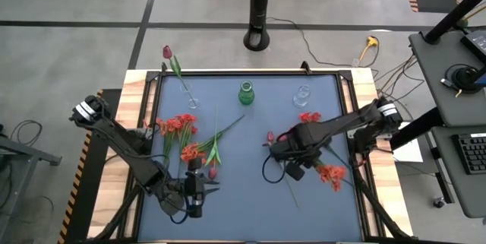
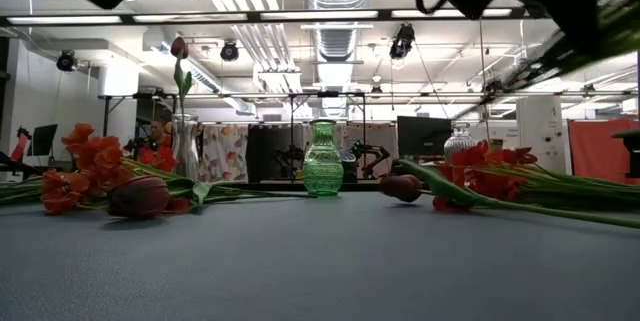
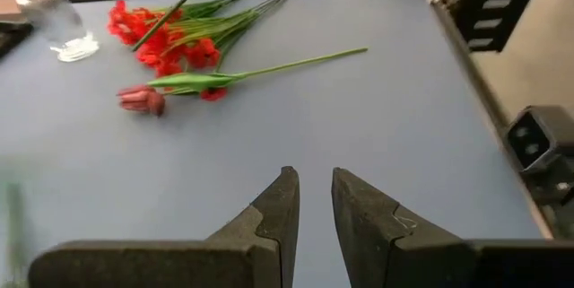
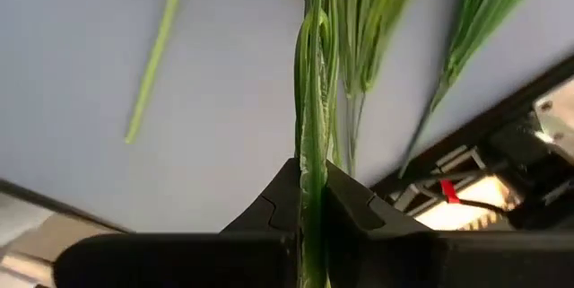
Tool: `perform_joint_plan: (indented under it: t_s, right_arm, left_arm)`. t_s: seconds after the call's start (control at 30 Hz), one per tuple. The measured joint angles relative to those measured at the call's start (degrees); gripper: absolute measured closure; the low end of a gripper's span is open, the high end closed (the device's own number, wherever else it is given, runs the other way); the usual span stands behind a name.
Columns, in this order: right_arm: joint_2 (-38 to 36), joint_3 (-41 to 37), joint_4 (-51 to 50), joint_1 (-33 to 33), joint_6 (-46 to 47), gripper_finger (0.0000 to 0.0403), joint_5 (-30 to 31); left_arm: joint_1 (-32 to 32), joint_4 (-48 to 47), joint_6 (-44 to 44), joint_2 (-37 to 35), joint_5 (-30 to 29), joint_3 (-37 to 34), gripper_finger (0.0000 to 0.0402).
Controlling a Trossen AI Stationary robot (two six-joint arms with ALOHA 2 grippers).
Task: Sort flowers into vase by color
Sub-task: Put the right orange flowers into the green vase
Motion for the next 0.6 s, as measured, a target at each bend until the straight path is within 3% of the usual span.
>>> perform_joint_plan:
  t_s: [0.13,0.3,0.47,0.6]
  right_arm:
    - [0.0,2.29,0.0,-1.77,-2.43,0.0385,1.47]
    - [0.02,4.11,-0.08,-4.72,-9.67,0.0385,11.21]
    - [0.04,8.3,0.55,-9.38,-23.07,0.0385,28.45]
    - [0.62,13.32,3.89,-12.32,-48.33,0.0385,47.05]
  left_arm:
    - [0.0,-7.65,-0.32,-0.14,-1.66,3.47,0.0349]
    - [-0.23,-13.04,0.14,-0.25,-1.69,6.23,0.0349]
    - [-0.17,-15.03,5.14,-2.65,-1.84,7.75,0.0349]
    - [-0.13,-16.81,8.04,-6.84,-5.94,7.69,0.0349]
